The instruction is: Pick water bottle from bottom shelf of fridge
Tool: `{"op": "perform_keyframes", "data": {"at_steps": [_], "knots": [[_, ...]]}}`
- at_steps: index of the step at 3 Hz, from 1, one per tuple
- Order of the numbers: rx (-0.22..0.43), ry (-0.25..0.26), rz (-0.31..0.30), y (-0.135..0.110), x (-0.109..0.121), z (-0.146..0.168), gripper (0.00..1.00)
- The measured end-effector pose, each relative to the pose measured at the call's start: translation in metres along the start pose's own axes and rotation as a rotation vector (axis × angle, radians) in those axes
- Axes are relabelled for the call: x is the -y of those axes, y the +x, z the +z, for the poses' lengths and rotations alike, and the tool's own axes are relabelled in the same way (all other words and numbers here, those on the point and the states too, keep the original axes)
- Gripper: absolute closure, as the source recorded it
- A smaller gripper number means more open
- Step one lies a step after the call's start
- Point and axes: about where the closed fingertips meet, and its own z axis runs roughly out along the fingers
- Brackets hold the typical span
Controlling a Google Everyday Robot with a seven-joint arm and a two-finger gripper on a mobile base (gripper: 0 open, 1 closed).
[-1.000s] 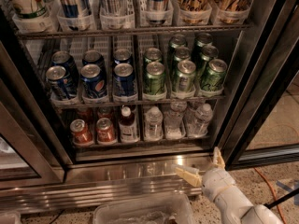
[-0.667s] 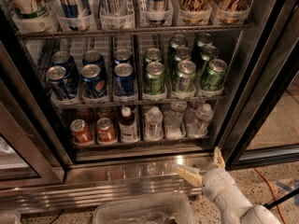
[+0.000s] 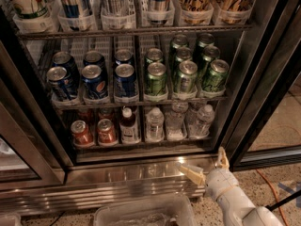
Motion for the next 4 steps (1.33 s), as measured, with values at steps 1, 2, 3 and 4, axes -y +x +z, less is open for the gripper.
{"op": "perform_keyframes", "data": {"at_steps": [1, 2, 3, 4], "knots": [[-0.001, 0.031, -0.018, -0.004, 0.013, -0.001, 0.0], [-0.015, 0.037, -0.037, -0.006, 0.026, -0.002, 0.0], [-0.042, -0.013, -0.065, -0.006, 0.025, 0.001, 0.0], [-0.074, -0.086, -0.087, 0.0, 0.012, 0.006, 0.0]]}}
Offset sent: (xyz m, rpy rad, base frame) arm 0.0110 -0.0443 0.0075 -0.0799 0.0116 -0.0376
